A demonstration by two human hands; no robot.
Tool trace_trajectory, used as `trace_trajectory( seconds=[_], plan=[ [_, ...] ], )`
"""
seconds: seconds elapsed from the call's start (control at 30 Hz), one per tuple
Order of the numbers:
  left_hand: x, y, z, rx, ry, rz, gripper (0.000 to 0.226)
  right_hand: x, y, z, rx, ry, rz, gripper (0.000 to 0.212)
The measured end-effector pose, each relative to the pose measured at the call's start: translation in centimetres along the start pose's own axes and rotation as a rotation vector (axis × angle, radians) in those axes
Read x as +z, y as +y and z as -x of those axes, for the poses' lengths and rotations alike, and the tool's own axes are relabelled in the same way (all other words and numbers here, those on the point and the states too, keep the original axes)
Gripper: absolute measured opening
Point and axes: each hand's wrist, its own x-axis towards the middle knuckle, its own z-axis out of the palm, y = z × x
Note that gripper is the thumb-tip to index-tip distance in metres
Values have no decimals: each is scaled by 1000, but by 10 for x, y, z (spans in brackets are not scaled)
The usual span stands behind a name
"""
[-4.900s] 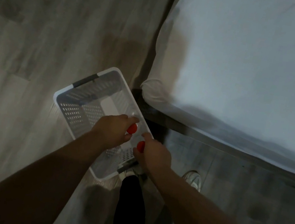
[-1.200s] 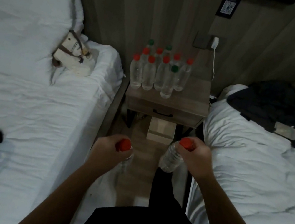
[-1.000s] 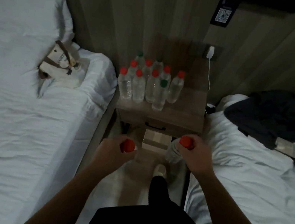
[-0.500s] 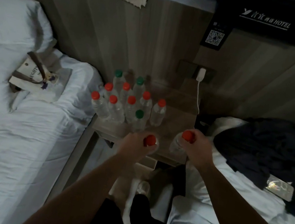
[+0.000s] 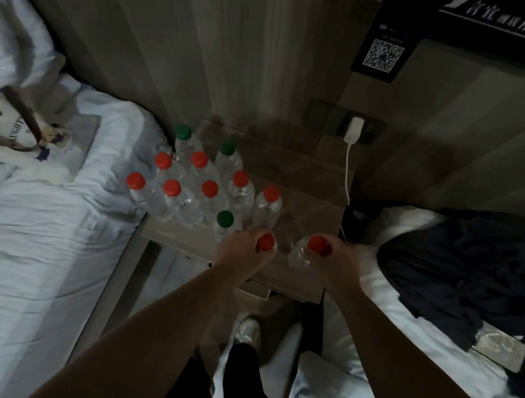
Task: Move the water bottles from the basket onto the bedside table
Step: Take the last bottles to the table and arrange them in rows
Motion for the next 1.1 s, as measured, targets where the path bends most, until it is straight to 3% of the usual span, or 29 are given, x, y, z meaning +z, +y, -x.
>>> trace_trajectory(
  seconds=[0.1,0.23,0.37,0.67,0.8,1.1],
  plan=[
    [0,4,-11,-4,-1,6,28,2,5,-8,11,-4,-13,20],
    [3,8,-17,-15,0,17,26,1,10,-13,29,-37,11,43],
    [4,6,-13,-49,-3,19,28,-1,10,-10,68,-85,-15,47],
    [-18,14,3,-76,-118,94,36,-16,1,2,18,-172,42,70],
    [-43,12,21,-44,-78,117,36,-19,-19,21,-69,-27,81,62],
    [-138,-39,7,84,224,145,21,13,-124,16,-318,-76,98,41]
  ],
)
